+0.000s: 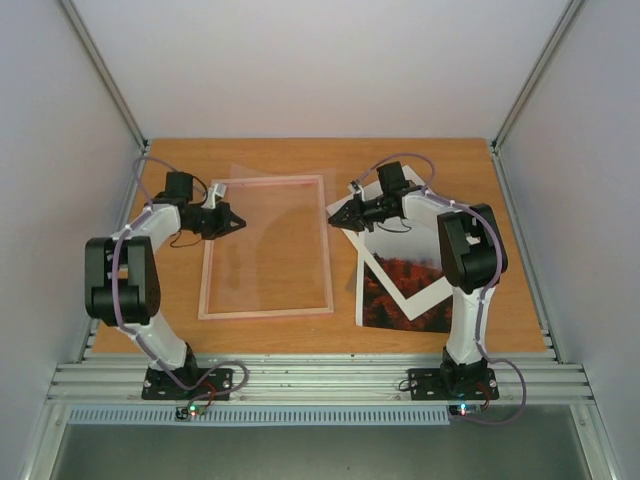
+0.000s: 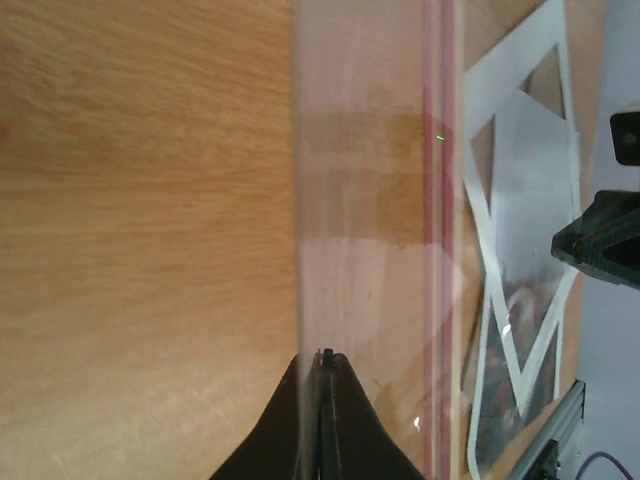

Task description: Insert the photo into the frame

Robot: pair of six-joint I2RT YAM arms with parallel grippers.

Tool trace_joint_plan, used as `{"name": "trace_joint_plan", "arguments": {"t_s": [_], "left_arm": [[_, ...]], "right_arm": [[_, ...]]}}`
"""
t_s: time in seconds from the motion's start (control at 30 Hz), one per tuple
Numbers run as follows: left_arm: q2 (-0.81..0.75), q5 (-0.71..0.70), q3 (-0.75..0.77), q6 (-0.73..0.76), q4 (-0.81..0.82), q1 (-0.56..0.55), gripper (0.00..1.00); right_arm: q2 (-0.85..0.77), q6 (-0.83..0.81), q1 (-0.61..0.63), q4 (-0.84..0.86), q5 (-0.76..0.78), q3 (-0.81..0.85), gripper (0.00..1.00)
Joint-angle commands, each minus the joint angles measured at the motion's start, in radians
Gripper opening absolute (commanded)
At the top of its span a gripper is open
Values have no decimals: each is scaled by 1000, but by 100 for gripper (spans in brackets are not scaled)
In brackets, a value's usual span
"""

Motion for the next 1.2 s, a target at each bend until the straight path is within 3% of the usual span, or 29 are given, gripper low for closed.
{"name": "trace_joint_plan", "arguments": {"t_s": [0.0,0.3,0.53,0.73,1.17], "left_arm": [[91,-38,75,58,12,5,1],[187,-55,105,41,30,5,0],[192,-87,103,37,29,6,1],[157,-72,89,61,48,6,1],[86,-79,41,87,93,6,1]], "right_arm": [[57,-89,5,-64,80,46,17],[166,-159,16,-167,169,183,18],[166,-170,32,-222,234,186,18],[173,-159,47,-211,228,183,13],[167,-160,49,-215,237,181,12]]}}
